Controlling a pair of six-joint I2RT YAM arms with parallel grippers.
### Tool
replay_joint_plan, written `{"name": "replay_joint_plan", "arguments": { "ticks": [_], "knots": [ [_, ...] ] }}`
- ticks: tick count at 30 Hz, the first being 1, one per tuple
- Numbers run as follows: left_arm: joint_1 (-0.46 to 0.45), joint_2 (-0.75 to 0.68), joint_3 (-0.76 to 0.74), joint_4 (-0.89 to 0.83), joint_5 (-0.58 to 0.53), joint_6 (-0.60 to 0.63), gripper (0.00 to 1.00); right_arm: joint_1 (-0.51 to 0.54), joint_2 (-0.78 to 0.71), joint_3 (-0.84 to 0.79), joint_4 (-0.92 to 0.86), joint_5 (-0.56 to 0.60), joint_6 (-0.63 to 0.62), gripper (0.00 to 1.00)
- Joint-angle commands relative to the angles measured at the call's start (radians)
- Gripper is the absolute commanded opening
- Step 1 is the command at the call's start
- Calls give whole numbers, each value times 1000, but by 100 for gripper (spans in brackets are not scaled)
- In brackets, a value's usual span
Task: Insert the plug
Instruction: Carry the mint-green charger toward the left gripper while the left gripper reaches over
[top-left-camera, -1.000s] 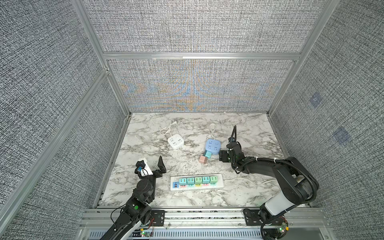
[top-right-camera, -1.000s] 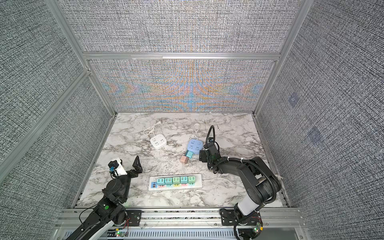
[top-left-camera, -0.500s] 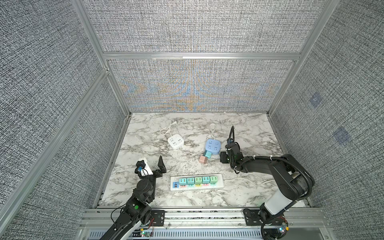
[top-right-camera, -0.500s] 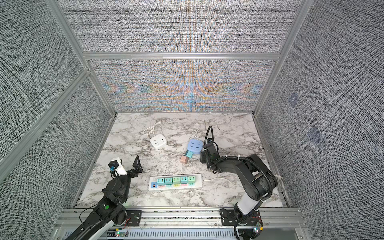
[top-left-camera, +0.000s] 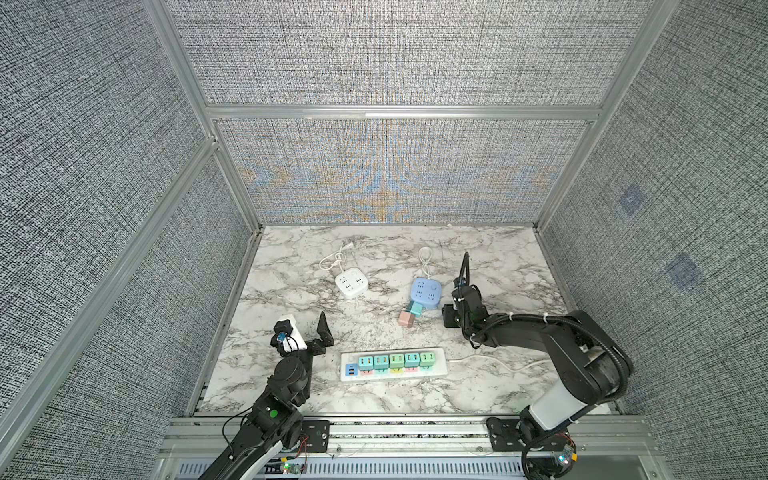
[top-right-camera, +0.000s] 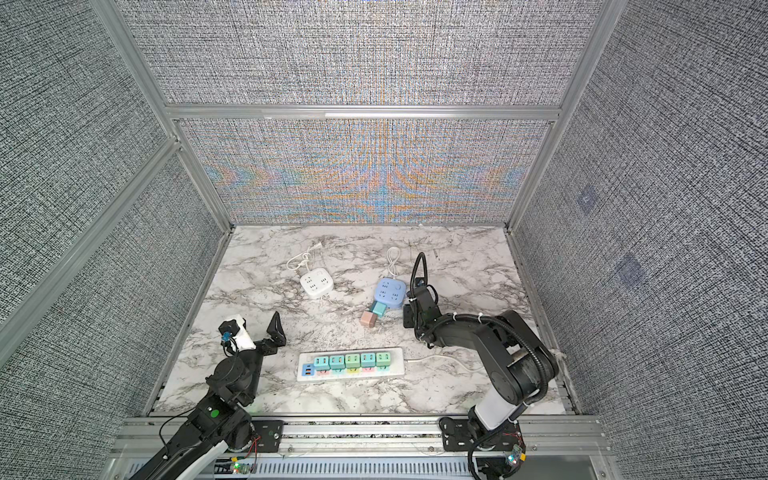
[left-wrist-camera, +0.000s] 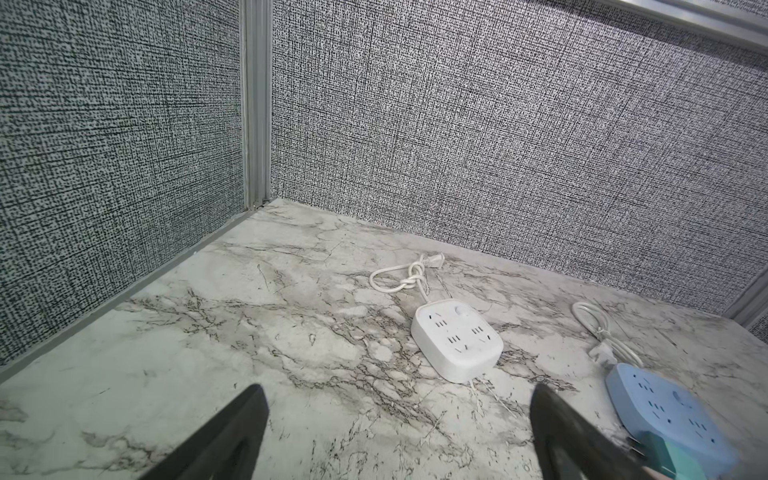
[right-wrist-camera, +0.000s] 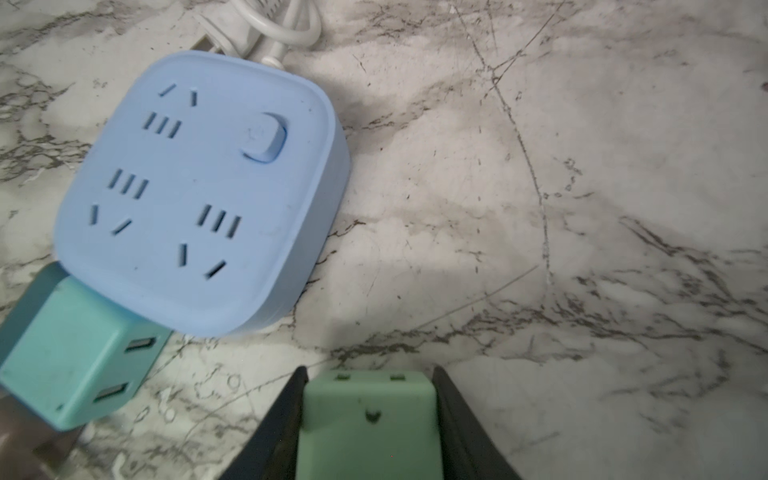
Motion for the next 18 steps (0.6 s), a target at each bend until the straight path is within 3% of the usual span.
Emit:
{"name": "replay_joint_plan", "arguments": {
  "ticks": [1, 8, 13, 18],
  "knots": [
    [0, 8, -25, 24, -2, -3, 100, 0, -68, -26, 42, 30, -33, 43],
    [1, 17, -23, 26, -2, -4, 100, -3, -238, -113, 229, 49, -151, 36],
    [1, 23, -19, 18, -14, -12, 100, -3, -334, -163, 406, -38, -270, 33],
    [1, 22, -12, 7, -13, -13, 100, -3, -438, -245, 519, -162, -382, 24]
  ]
}}
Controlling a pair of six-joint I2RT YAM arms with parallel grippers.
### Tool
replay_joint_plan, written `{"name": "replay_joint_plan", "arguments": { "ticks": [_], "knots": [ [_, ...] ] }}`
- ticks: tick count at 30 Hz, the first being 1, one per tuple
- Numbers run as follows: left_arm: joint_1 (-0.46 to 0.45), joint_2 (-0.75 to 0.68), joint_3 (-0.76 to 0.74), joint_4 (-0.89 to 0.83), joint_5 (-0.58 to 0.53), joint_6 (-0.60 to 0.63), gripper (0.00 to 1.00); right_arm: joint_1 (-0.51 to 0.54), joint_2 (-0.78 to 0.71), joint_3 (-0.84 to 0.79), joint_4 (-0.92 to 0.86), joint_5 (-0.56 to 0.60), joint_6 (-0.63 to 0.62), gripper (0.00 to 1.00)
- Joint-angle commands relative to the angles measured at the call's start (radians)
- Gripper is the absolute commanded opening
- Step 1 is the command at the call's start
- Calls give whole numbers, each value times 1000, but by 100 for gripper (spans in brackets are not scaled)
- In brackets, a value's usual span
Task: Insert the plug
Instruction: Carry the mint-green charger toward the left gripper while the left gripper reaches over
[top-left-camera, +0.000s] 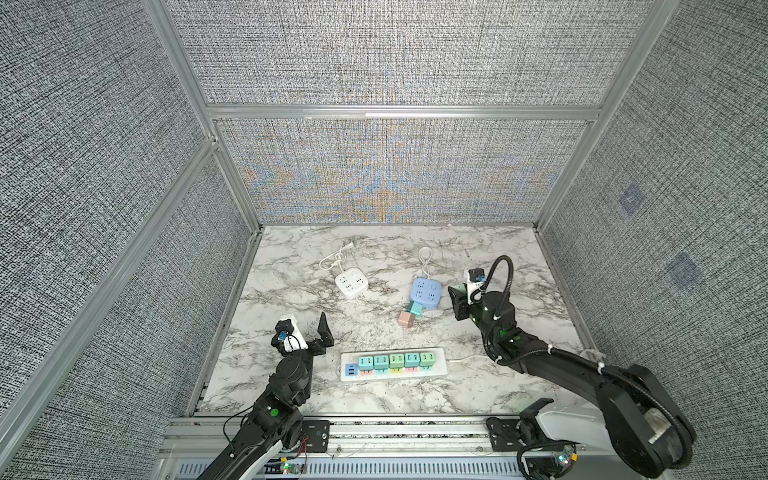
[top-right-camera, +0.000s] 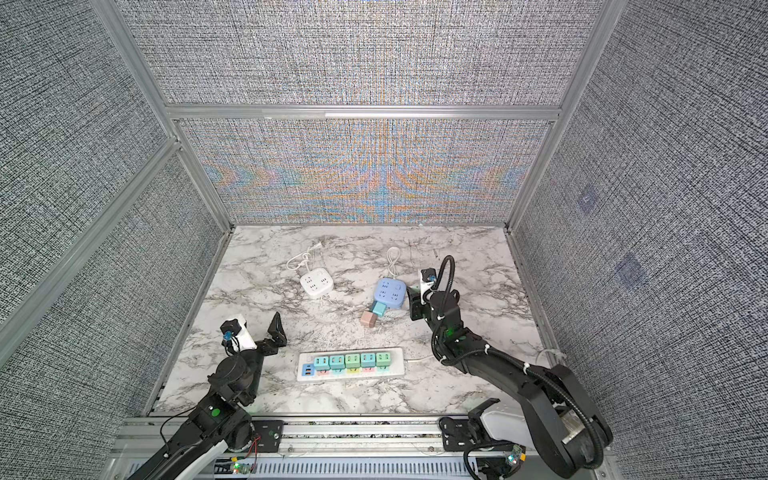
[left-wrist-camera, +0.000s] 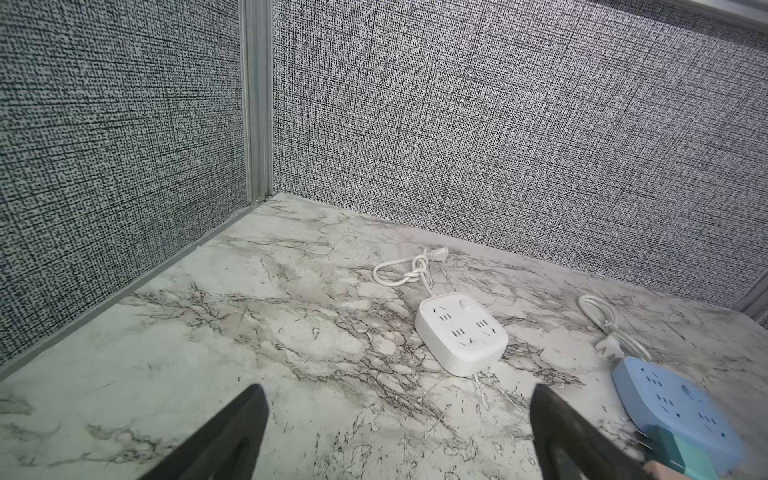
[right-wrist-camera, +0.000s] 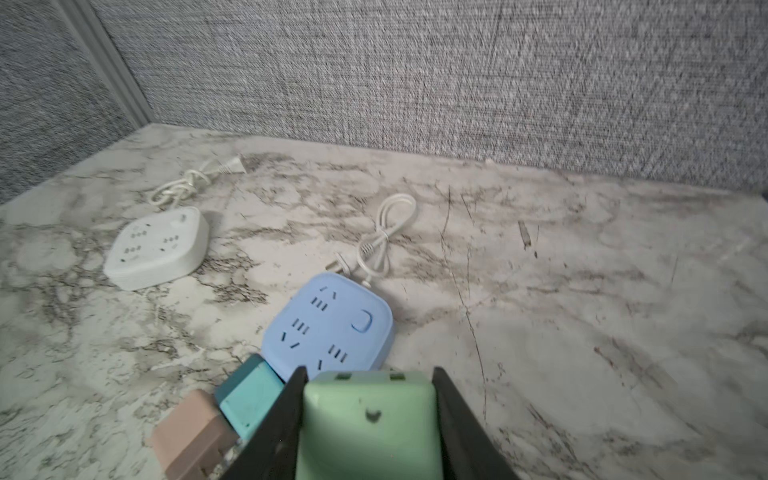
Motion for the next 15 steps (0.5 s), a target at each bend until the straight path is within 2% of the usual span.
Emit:
{"name": "replay_joint_plan", "arguments": {
  "ticks": [1, 4, 7, 9, 12, 15],
  "knots": [
    [1, -1, -9, 0, 0, -7, 99, 1, -47, -66, 152, -116, -112, 23],
    [1, -2, 14, -7, 54, 3, 99, 2, -81, -182, 289, -208, -177, 22],
    [0, 18, 93, -40, 140, 1, 95, 5, -137, -239, 306, -291, -228, 20],
    [1, 50, 142, -8, 266, 68, 92, 6, -159, -256, 326, -322, -228, 20],
    [0, 134, 217, 22, 417, 55, 91, 11, -161, -263, 349, -356, -239, 19],
    [0, 279, 324, 12, 572, 43, 88, 20, -135, -265, 391, -363, -248, 18]
  ]
}}
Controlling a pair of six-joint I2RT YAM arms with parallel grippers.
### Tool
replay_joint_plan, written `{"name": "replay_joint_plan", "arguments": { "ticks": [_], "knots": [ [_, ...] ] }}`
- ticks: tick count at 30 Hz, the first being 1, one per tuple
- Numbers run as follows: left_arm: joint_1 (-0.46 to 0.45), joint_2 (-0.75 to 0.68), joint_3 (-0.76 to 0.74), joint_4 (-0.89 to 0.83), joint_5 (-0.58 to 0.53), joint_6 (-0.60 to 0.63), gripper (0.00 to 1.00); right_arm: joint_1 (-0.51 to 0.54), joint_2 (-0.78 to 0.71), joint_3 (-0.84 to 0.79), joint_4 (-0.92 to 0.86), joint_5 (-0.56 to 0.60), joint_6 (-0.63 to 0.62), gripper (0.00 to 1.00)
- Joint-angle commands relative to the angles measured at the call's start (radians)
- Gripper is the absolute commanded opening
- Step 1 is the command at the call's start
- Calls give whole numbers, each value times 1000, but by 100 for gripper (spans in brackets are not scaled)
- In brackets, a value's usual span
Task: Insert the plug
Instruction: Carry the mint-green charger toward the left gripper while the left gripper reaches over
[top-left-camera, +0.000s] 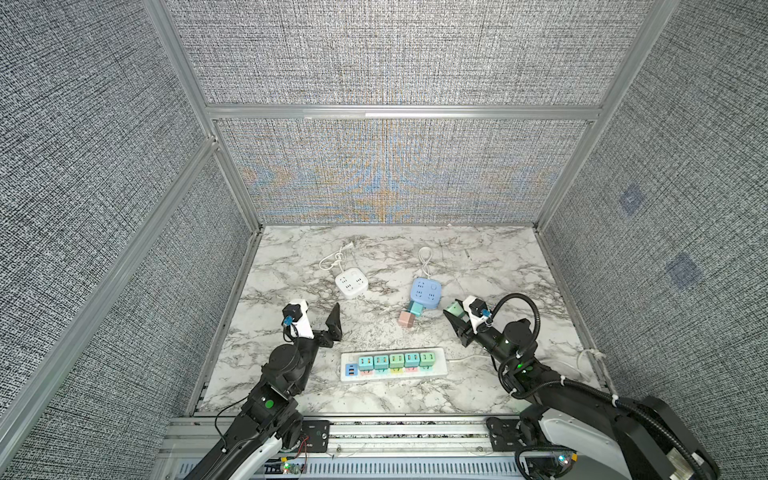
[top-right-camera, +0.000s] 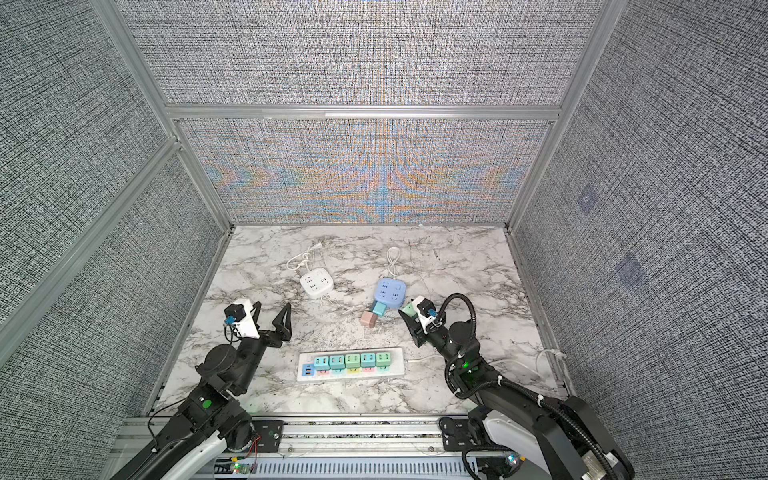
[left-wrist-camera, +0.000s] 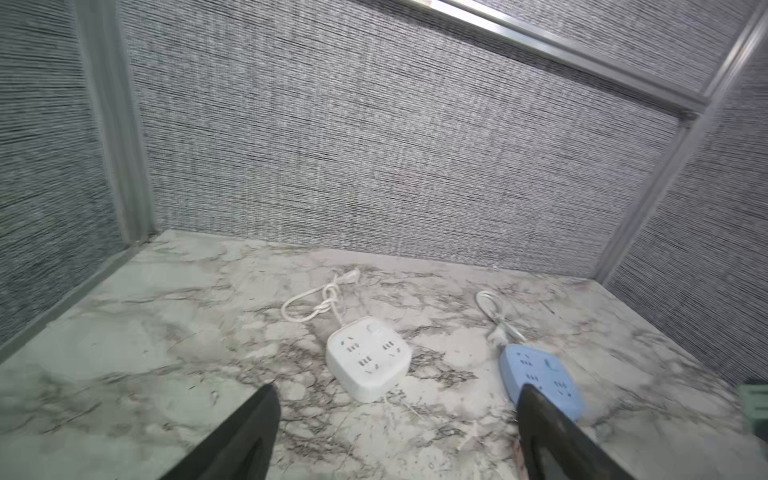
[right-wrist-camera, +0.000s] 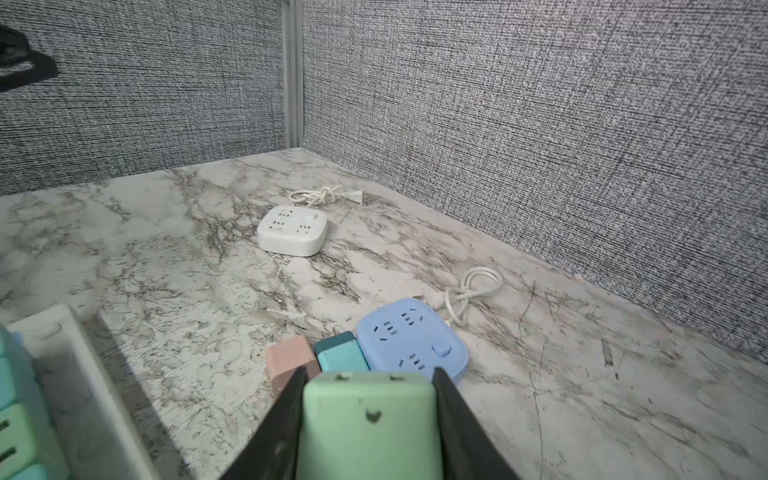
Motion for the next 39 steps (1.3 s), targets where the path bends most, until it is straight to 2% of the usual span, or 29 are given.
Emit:
{"name": "replay_joint_plan", "arguments": {
  "ticks": [1, 3, 5, 10, 16, 20, 27, 32, 39],
  "knots": [
    [-2, 128, 100, 14, 261, 0, 86, 7, 27, -2, 119, -54, -31, 17],
    [-5, 223, 162, 2, 342, -20, 83, 12, 58, 0, 156, -90, -45, 16],
    [-15, 293, 195, 26, 411, -41, 79, 19, 103, -3, 210, -109, -77, 10],
    [-65, 366, 193, 148, 533, -62, 72, 30, 235, -43, 426, -104, -134, 4],
    [-175, 465, 239, 131, 529, -26, 70, 47, 375, -61, 618, -129, -152, 4],
    [-231, 532, 258, 143, 520, 1, 69, 74, 392, -50, 607, -124, -180, 4],
    [-271, 681, 321, 141, 531, 0, 68, 101, 389, -59, 622, -122, -208, 4],
    [-280, 763, 397, 54, 542, -8, 67, 142, 377, -67, 612, -109, -267, 4],
    [-280, 791, 422, -28, 549, -12, 64, 155, 371, -83, 622, -95, -304, 2]
  ]
}}
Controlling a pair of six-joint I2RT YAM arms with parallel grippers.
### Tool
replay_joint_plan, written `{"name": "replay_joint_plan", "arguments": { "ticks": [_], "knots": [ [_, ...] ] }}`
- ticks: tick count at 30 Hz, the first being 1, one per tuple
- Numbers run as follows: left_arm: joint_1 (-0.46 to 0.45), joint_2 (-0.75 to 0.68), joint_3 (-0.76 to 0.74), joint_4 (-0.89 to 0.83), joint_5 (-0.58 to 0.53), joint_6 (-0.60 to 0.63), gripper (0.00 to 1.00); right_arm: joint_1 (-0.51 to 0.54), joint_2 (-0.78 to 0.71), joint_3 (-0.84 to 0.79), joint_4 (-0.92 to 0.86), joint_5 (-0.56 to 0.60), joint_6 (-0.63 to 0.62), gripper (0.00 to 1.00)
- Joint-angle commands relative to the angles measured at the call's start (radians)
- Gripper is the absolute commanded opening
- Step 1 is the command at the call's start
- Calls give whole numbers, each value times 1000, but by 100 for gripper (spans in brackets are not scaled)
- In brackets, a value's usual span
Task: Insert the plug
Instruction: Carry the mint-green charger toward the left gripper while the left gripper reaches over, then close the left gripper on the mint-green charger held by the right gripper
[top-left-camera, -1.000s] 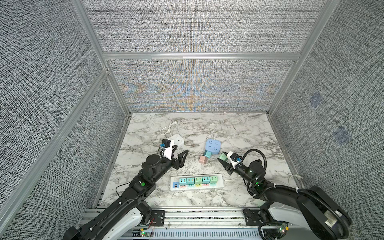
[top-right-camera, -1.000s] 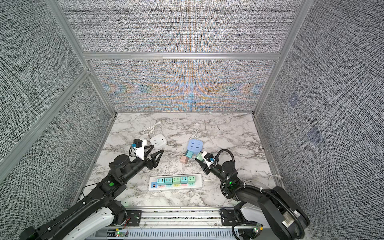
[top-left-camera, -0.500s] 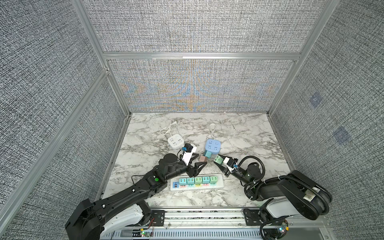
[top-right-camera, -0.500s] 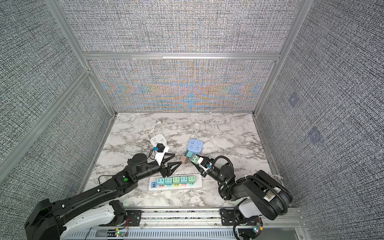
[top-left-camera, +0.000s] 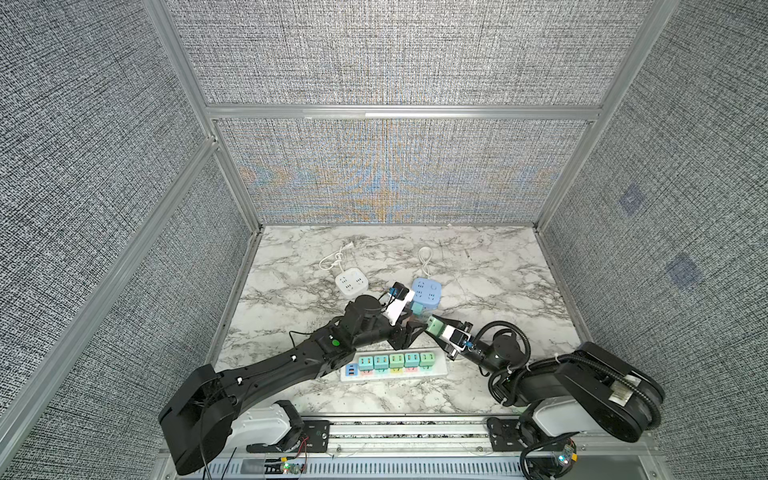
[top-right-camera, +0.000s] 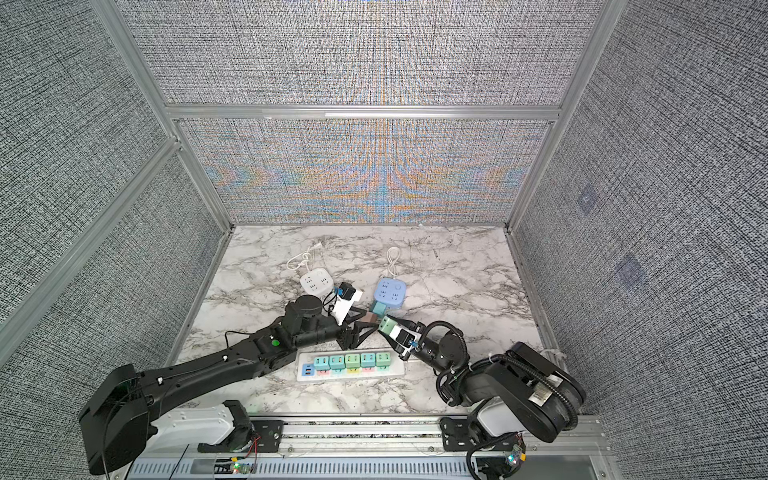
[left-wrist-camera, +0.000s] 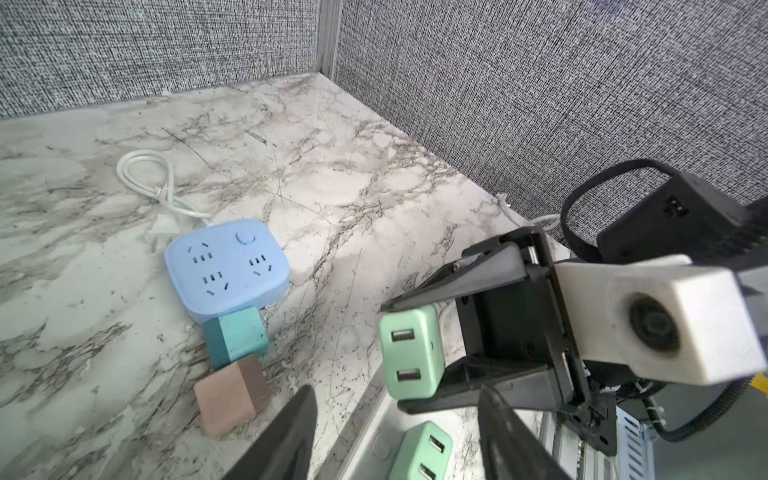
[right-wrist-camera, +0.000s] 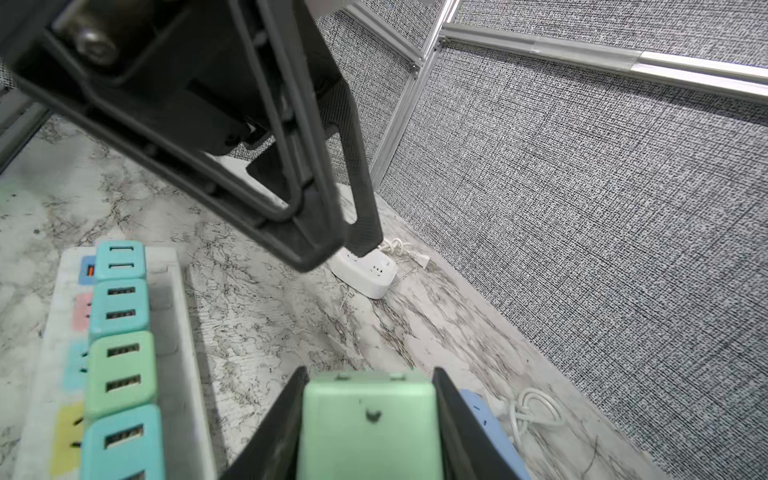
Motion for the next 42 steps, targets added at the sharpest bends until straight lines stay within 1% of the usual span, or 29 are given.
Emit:
{"name": "replay_joint_plan", "arguments": {
  "ticks": [1, 6, 9, 13, 18, 30, 35, 38, 42],
  "knots": [
    [0, 7, 9, -46, 20, -4, 63, 8, -12, -7, 50, 0, -37, 2],
    [0, 49, 36, -43, 89, -13, 61, 27, -25, -1, 25, -4, -55, 2],
    [0, 89, 67, -53, 97, -10, 60, 36, -23, 3, 10, -4, -66, 2],
    [0, 134, 106, -72, 112, -12, 56, 46, -21, -3, 33, -4, -71, 2],
    [0, 154, 124, -86, 142, -8, 52, 50, -21, -2, 31, 3, -79, 2],
    [0, 194, 139, -124, 203, 6, 51, 61, -21, 1, 25, 4, -85, 2],
    [0, 225, 162, -146, 227, 12, 49, 67, -38, 4, -2, 7, -93, 2],
    [0, 243, 169, -151, 248, 23, 45, 68, -44, 2, -8, 10, -97, 2],
    [0, 268, 180, -157, 283, 31, 36, 69, -47, 1, -8, 10, -99, 2]
  ]
}}
